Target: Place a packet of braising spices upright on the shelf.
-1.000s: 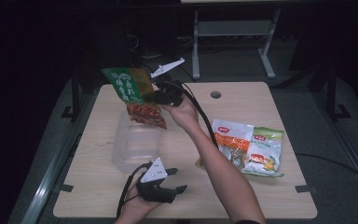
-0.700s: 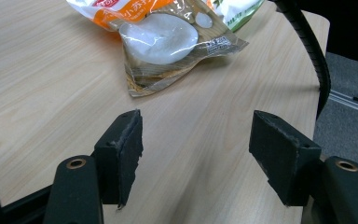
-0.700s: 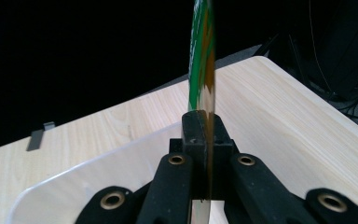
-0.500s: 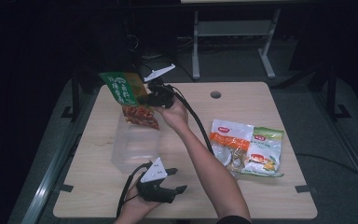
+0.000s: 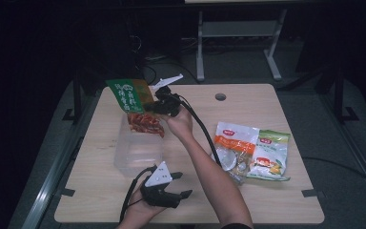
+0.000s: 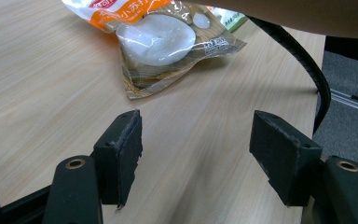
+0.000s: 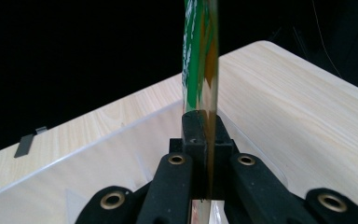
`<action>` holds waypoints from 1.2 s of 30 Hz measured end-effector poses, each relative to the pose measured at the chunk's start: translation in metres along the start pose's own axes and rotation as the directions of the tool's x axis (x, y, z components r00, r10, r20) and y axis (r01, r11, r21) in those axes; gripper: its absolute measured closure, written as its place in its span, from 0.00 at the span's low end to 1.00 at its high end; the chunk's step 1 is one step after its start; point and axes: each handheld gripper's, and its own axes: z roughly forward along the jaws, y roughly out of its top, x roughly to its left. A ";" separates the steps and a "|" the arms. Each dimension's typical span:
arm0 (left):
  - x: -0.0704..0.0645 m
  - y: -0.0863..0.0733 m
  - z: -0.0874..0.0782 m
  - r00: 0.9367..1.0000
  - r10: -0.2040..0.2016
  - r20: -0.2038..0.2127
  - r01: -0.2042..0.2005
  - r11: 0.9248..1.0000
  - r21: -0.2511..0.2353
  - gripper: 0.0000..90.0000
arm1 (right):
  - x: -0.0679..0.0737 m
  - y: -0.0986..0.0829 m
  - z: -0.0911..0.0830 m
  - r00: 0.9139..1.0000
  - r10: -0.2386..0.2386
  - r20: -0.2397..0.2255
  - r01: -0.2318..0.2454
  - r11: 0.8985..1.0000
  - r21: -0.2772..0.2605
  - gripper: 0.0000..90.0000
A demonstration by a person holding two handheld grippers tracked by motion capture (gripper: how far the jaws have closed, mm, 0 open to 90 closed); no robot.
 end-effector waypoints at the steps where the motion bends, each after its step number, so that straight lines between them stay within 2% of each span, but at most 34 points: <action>1: 0.000 0.000 0.000 1.000 -0.002 0.000 0.002 1.000 -0.001 0.38 | 0.000 -0.002 0.001 1.000 -0.003 0.008 0.003 1.000 0.012 0.99; 3: 0.000 0.000 -0.001 1.000 -0.001 -0.001 0.001 1.000 -0.004 0.38 | -0.001 -0.007 0.004 1.000 -0.002 0.010 0.001 1.000 0.030 0.99; 7: 0.001 0.000 -0.001 1.000 -0.005 -0.002 0.005 1.000 -0.008 0.38 | -0.006 -0.015 0.003 1.000 0.031 0.005 -0.031 0.999 0.012 0.99; 18: 0.004 0.000 -0.001 1.000 -0.015 -0.003 0.015 1.000 -0.005 0.38 | -0.010 -0.021 0.001 0.999 0.040 -0.008 -0.040 0.999 0.028 0.99; 20: 0.004 0.000 -0.001 1.000 -0.015 -0.004 0.015 1.000 -0.002 0.37 | -0.010 -0.020 0.000 0.999 0.035 0.001 -0.035 0.999 0.034 0.98; 24: 0.003 0.000 0.001 1.000 -0.017 -0.002 0.017 1.000 -0.001 0.36 | -0.010 -0.018 -0.006 0.999 0.040 0.016 -0.041 0.998 0.050 0.86; 28: 0.003 0.000 0.002 1.000 -0.016 -0.005 0.016 1.000 0.000 0.35 | -0.013 -0.015 -0.021 0.998 0.053 0.021 -0.054 0.997 0.056 0.74; 32: 0.004 0.001 0.002 1.000 -0.017 -0.012 0.017 1.000 0.003 0.33 | -0.011 -0.014 -0.036 0.999 0.040 0.033 -0.042 0.997 0.066 0.68; 36: 0.004 0.001 0.003 0.999 -0.030 -0.013 0.030 1.000 0.004 0.33 | -0.011 -0.017 -0.049 0.999 0.033 0.027 -0.035 0.996 0.077 0.63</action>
